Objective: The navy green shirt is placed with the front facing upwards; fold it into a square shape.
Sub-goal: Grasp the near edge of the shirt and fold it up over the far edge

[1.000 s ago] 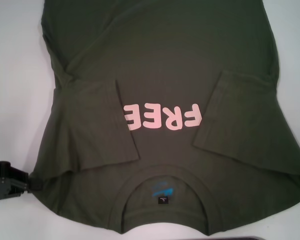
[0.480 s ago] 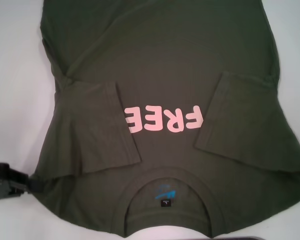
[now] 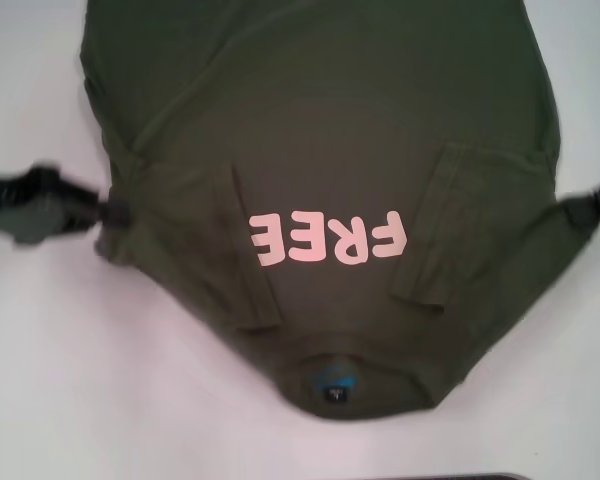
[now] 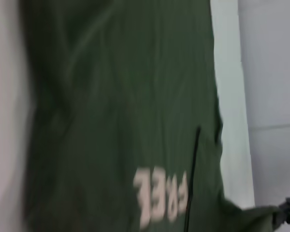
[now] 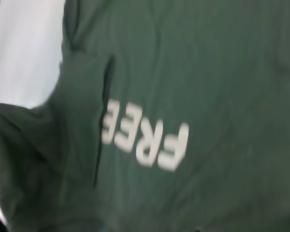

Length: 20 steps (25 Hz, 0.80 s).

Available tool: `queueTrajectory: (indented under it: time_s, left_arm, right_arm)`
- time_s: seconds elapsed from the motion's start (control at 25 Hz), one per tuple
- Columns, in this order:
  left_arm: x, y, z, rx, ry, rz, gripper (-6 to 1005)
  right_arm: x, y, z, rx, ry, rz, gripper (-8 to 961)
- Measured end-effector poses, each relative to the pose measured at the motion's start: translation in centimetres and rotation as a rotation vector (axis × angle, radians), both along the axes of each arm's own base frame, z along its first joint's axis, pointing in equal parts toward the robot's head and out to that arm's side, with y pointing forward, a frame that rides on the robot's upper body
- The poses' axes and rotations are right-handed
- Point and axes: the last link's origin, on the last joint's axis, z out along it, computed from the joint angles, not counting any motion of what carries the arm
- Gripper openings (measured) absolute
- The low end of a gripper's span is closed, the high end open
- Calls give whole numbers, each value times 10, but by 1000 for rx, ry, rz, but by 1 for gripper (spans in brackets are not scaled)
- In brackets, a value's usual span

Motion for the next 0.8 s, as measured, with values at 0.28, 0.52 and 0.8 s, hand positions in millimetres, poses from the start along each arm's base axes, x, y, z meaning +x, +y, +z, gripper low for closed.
queueTrajectory:
  time_s: [0.28,0.52,0.8]
  left_arm:
    - [27,60,-6,164,66,-11,44]
    - [33,91,1,309,118,28,46]
    - [30,112,-5,413,165,73,48]
  right_arm:
    - [-19,38,13,149,-18,43,11]
    - [-22,56,24,269,-16,35,11]
    - [-21,72,33,409,7,25,12]
